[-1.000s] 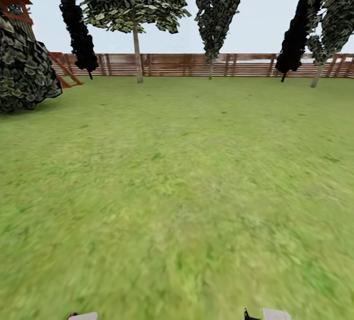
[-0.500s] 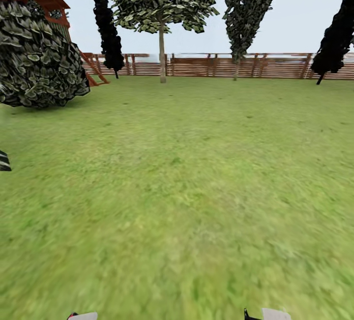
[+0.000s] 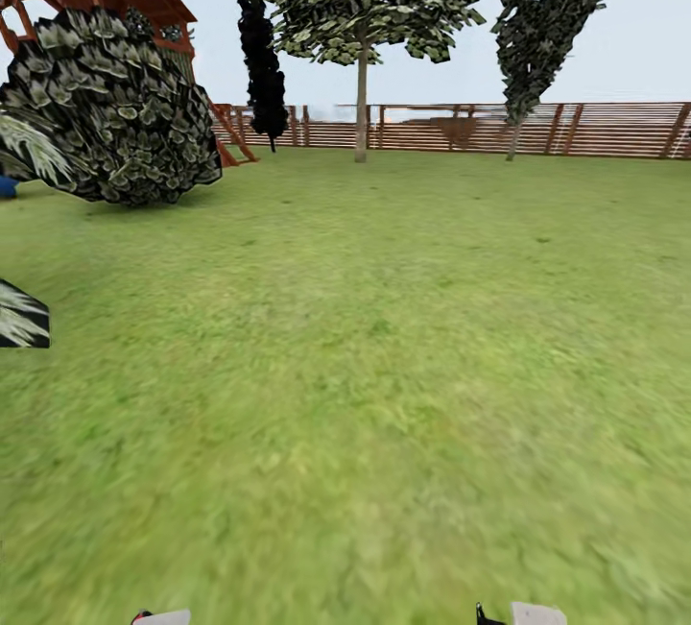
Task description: Pick up the pesticide atomizer in the garden and spray insectifuge to fully cover both potted plants in the garden.
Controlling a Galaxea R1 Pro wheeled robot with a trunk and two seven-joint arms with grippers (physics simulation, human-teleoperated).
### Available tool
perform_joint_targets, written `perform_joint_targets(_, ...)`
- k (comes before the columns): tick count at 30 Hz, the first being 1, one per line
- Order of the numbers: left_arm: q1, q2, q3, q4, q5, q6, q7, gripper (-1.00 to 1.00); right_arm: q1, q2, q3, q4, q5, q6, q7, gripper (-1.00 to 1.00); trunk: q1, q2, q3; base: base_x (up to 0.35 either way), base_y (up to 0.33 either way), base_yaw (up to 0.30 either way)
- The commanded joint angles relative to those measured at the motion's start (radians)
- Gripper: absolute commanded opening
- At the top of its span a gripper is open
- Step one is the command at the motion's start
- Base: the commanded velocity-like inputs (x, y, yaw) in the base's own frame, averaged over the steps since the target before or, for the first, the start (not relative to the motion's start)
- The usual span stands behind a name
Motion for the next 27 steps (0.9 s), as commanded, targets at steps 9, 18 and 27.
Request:
perform_joint_targets(9,-0.001,0.000,0.005,0.001,-0.010,-0.003,0.005,-1.00,0.000,0.000,0.009,0.000,-0.006,-0.002,-0.004,1.00,0.000,0.000,-0.001,0.340,0.000,0.112)
perform_joint_targets(18,0.000,0.000,0.005,0.001,-0.010,-0.003,0.005,-1.00,0.000,0.000,0.009,0.000,-0.006,-0.002,-0.004,1.00,0.000,0.000,-0.001,0.340,0.000,0.002)
perform_joint_targets(27,0.000,-0.001,0.004,0.001,-0.010,-0.003,0.005,-1.00,0.000,0.000,0.009,0.000,-0.005,-0.002,-0.004,1.00,0.000,0.000,-0.001,0.340,0.000,0.004)
